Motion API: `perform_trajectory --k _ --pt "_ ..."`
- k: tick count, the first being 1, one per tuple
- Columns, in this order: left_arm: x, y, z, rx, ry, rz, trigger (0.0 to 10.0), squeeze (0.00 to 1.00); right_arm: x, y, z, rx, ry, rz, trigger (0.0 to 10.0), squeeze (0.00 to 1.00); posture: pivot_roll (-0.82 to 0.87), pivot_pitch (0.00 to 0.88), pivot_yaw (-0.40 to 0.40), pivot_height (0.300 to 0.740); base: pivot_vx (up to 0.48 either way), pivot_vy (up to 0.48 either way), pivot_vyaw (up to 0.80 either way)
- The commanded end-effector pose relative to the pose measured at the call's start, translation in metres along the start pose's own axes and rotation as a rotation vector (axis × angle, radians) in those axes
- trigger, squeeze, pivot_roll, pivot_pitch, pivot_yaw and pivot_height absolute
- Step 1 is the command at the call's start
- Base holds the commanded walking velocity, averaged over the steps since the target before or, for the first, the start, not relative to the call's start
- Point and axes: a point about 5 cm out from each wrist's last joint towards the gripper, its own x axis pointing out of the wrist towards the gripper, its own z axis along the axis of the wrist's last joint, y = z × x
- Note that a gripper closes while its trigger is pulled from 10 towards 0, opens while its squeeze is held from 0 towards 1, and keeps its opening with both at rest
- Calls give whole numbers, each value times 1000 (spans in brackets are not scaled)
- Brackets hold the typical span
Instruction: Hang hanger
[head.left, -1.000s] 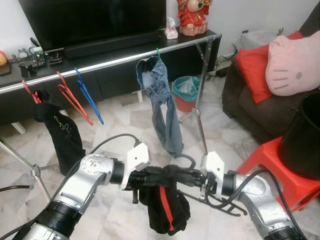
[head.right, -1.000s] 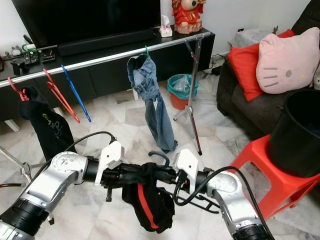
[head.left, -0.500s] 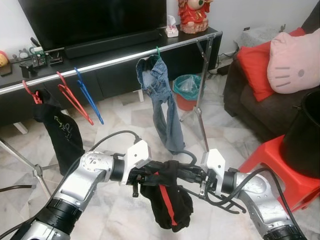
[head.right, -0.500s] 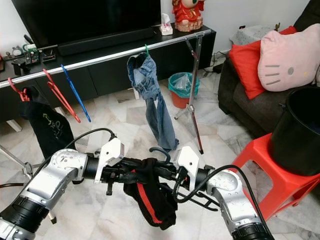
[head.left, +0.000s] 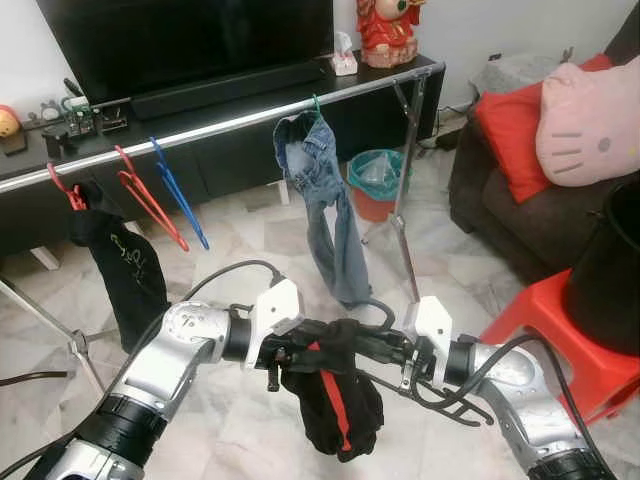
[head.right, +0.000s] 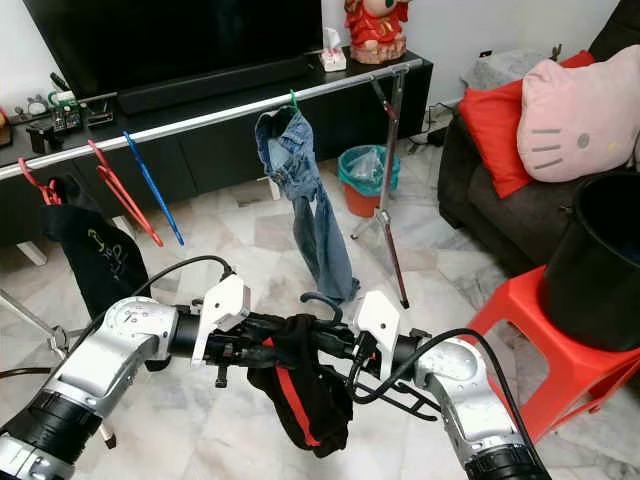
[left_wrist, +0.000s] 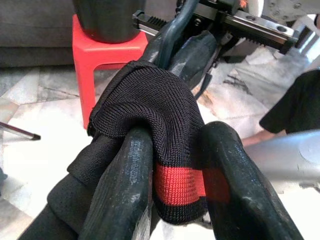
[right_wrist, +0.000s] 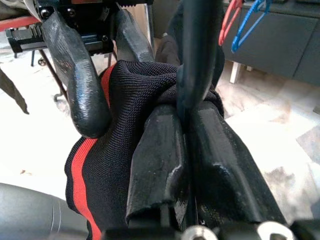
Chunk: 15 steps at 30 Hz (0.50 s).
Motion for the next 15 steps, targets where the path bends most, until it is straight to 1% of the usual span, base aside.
perform_trajectory --k 1,6,13,14,15 --pt "-4 13 17 66 -49 93 10000 0 15 16 6 -23 -27 130 10000 0 100 11 104 740 0 0 0" --pt "-5 18 20 71 -70 138 10000 0 15 16 5 -22 -24 131 10000 0 101 13 103 740 0 0 0" --pt "-10 20 22 71 -71 137 10000 0 15 16 2 -24 -7 120 10000 0 103 15 102 740 0 0 0" --pt "-12 19 21 65 -65 127 10000 47 15 15 2 -25 -7 114 10000 0 103 16 102 740 0 0 0" --pt "-13 19 20 59 -60 120 10000 47 14 15 2 -26 -8 109 10000 0 103 16 102 740 0 0 0"
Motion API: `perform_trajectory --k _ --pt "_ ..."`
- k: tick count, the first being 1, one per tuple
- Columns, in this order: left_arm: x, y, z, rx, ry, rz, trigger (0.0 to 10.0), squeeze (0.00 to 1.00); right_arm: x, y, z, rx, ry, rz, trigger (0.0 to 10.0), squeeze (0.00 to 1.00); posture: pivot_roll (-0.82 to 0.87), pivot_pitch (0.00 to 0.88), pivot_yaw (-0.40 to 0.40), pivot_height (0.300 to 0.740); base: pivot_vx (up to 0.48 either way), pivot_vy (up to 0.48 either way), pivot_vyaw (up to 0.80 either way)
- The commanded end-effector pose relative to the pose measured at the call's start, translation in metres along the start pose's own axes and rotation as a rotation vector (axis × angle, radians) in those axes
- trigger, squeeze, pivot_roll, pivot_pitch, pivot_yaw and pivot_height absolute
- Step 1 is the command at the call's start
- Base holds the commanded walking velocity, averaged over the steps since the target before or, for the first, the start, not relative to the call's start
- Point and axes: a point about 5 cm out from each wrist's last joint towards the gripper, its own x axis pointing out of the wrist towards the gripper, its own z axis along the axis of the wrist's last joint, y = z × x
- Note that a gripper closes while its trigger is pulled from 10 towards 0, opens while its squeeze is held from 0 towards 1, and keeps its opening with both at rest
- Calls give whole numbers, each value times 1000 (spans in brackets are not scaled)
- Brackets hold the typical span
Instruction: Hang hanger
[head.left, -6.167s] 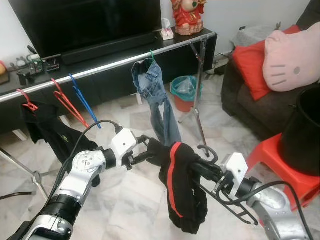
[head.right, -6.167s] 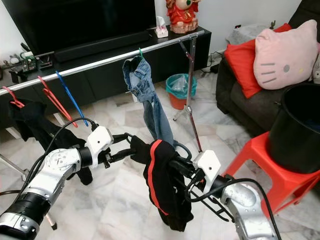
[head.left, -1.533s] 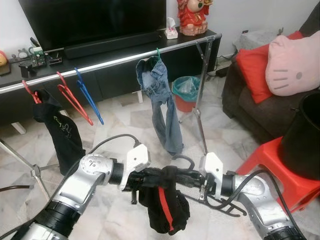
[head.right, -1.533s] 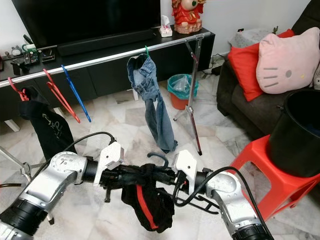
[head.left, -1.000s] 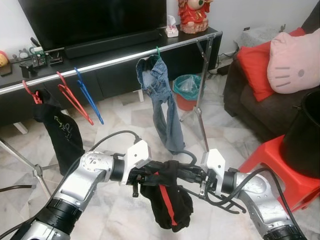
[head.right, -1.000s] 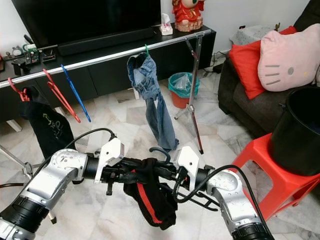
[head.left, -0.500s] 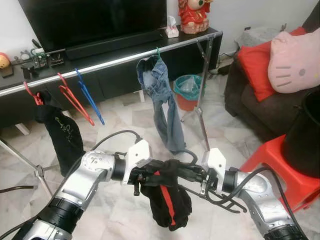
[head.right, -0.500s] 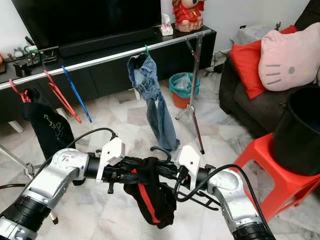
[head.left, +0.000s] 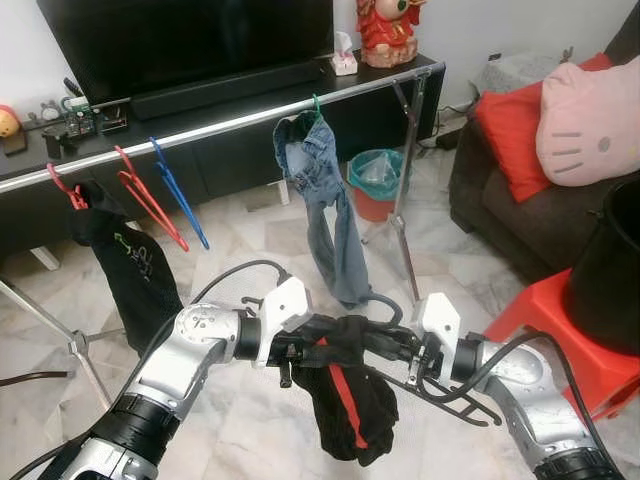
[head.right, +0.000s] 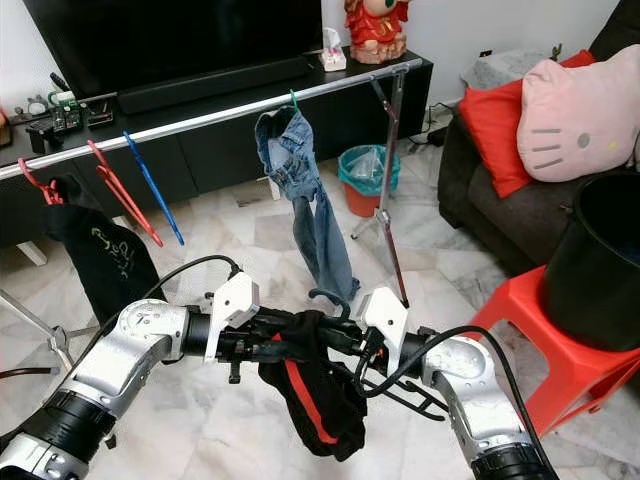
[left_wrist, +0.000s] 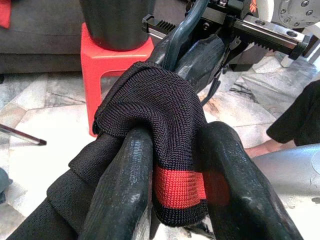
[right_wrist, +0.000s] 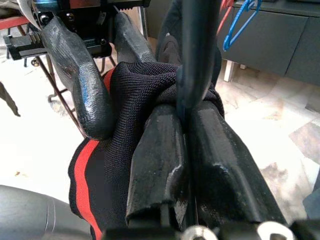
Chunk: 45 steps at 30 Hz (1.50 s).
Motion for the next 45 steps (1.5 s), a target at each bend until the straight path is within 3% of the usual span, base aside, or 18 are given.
perform_trajectory --k 1,23,24,25,30,38,45 --pt "-17 16 19 47 -35 87 10000 1000 15 16 1 -30 -4 115 10000 0 102 17 104 740 0 0 0" --pt "-42 24 23 75 34 102 10000 1000 7 8 -1 -42 6 58 10000 0 107 24 107 740 0 0 0" --pt "-43 24 22 83 39 106 10000 910 7 7 0 -43 5 56 10000 0 107 24 107 740 0 0 0" --pt "-44 24 22 81 38 109 10000 0 7 7 0 -44 4 56 10000 0 107 25 106 740 0 0 0" --pt "-43 26 24 83 20 128 10000 0 9 8 1 -45 -1 66 10000 0 107 25 106 740 0 0 0" --pt "-36 18 20 54 29 63 10000 0 11 10 1 -47 -8 71 10000 0 107 28 108 740 0 0 0" --pt "-48 18 17 33 91 21 10000 0 12 10 0 -47 -9 65 10000 0 110 28 112 740 0 0 0"
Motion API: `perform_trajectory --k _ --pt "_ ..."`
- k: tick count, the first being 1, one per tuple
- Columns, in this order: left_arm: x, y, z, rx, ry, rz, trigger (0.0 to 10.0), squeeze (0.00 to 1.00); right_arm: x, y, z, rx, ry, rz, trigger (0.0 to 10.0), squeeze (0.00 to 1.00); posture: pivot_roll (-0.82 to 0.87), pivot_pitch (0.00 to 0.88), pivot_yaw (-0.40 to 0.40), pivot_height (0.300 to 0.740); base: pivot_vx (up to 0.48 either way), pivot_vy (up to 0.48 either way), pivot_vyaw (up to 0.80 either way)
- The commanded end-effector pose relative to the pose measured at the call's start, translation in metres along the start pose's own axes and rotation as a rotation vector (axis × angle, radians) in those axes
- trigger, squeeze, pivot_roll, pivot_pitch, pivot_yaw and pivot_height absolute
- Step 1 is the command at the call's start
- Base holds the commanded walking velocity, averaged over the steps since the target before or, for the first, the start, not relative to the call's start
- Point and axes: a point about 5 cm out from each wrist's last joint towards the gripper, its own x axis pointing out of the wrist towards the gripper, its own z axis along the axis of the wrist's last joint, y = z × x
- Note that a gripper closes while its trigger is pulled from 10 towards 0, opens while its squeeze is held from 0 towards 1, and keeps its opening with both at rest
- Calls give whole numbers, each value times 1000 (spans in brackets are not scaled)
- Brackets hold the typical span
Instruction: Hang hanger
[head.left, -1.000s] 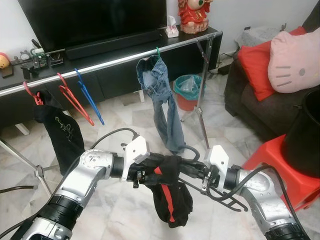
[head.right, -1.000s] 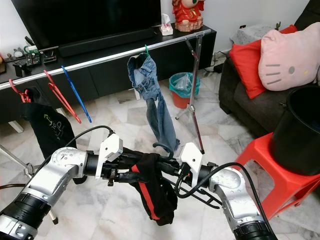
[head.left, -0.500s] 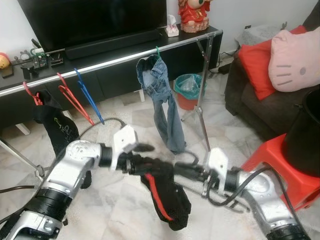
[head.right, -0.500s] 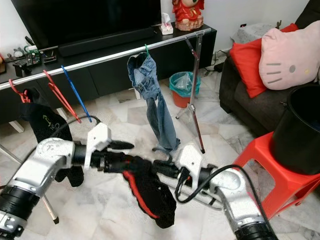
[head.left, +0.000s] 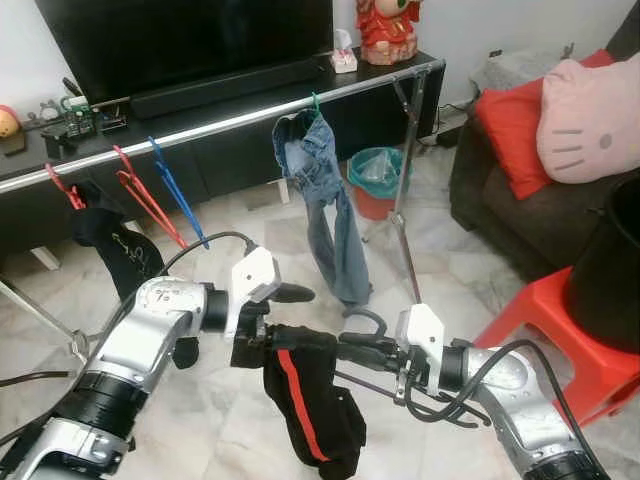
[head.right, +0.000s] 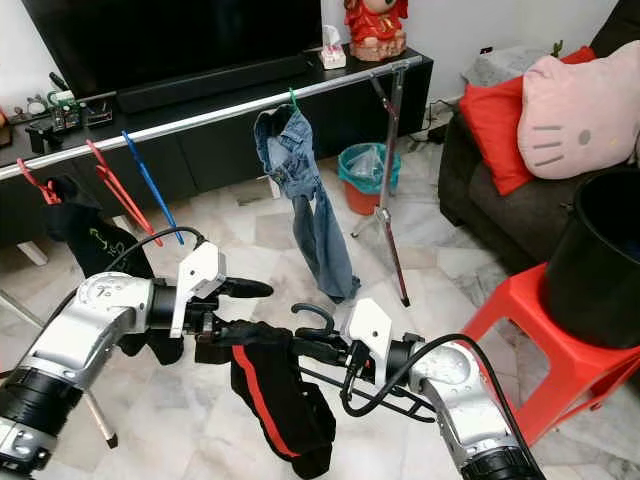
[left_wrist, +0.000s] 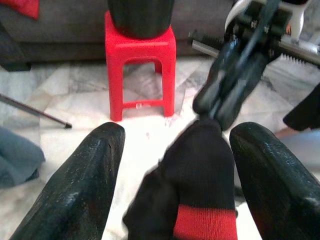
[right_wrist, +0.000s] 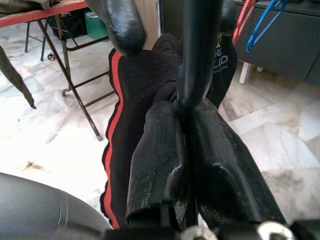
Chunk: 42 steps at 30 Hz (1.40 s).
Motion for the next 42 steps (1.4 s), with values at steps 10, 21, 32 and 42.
perform_trajectory --k 10,21,32,42 --pt "3 -3 -2 33 41 -16 10000 0 5 1 5 -21 -27 13 10000 0 113 27 112 740 0 0 0" --pt "17 -15 -6 38 61 -104 10000 0 7 2 7 -24 -34 19 10000 0 109 21 115 740 0 0 0" --pt "29 -11 -6 40 23 -25 9294 0 9 3 8 -25 -40 32 10000 0 106 21 113 740 0 0 0" --pt "29 -14 -10 48 55 -55 1255 0 9 4 7 -23 -38 33 10000 0 104 28 115 740 0 0 0"
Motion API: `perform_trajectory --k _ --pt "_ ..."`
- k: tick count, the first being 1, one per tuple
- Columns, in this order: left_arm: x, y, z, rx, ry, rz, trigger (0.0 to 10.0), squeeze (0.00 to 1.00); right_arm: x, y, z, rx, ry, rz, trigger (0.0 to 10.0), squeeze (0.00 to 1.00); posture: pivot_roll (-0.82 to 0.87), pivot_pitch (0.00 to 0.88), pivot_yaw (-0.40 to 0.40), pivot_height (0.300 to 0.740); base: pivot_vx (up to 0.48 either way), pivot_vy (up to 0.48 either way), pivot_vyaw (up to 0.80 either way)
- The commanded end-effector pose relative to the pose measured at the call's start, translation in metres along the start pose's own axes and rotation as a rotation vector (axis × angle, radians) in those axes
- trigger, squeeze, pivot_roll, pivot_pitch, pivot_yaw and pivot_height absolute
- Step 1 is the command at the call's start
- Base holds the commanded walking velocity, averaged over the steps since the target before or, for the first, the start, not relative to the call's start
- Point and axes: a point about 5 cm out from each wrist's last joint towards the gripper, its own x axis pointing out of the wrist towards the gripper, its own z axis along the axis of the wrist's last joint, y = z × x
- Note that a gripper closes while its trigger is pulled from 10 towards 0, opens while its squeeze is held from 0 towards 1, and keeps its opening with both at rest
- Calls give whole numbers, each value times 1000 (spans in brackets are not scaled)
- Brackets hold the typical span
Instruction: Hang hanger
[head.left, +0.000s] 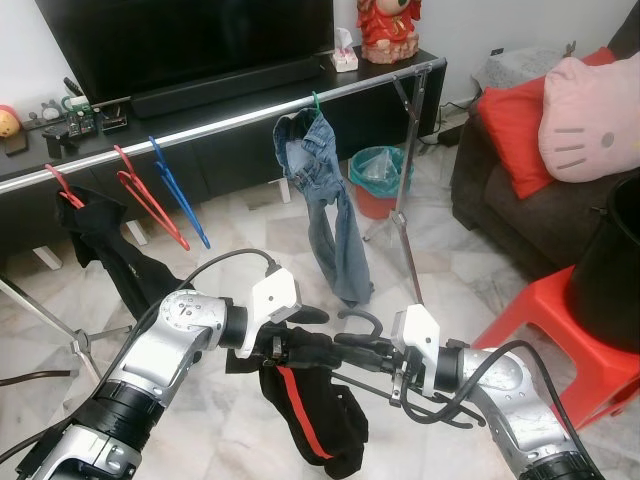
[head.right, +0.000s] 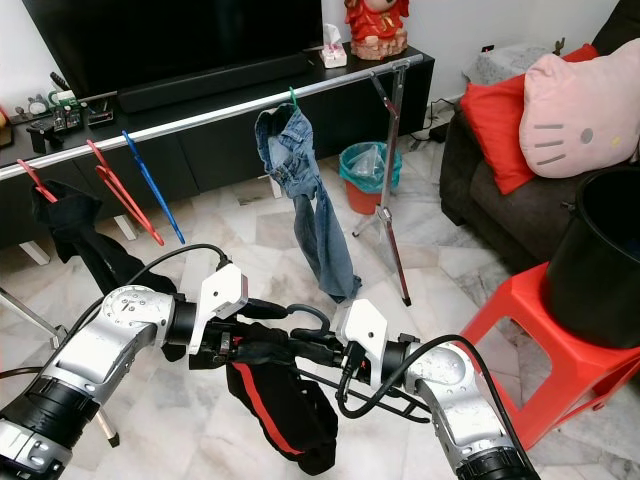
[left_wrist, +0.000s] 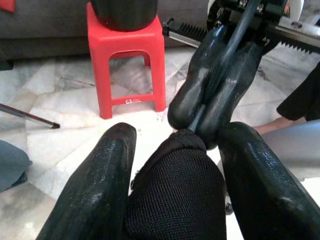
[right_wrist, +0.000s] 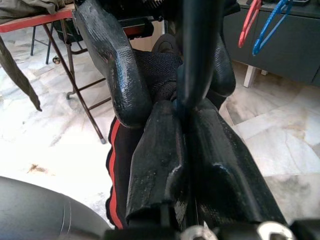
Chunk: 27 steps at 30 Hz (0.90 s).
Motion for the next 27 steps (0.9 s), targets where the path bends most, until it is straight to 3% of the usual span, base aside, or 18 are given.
perform_trajectory --k 1,2,3,13,14,15,16,27 --pt "-5 -1 -3 21 42 -15 2902 0 4 2 7 -27 -26 21 10000 0 103 28 116 740 0 0 0" --pt "-5 0 -3 28 45 -5 9412 0 4 2 7 -26 -26 21 10000 0 103 28 116 740 0 0 0" --pt "-6 1 -3 25 42 10 10000 0 4 2 7 -26 -26 22 10000 0 107 29 115 740 0 0 0" --pt "-8 6 -1 11 35 35 10000 0 5 1 8 -28 -29 20 10000 0 108 30 117 740 0 0 0" --pt "-7 5 -1 9 34 31 4471 0 6 1 8 -28 -30 20 10000 0 107 30 117 740 0 0 0" --pt "-7 5 -1 7 33 28 4471 0 6 1 8 -28 -30 20 10000 0 107 30 117 740 0 0 0" --pt "-6 4 -1 6 33 27 0 0 6 1 8 -28 -30 20 10000 0 107 30 117 740 0 0 0" --pt "-6 3 -2 -6 31 5 0 0 5 1 8 -28 -31 18 10000 0 106 31 117 740 0 0 0"
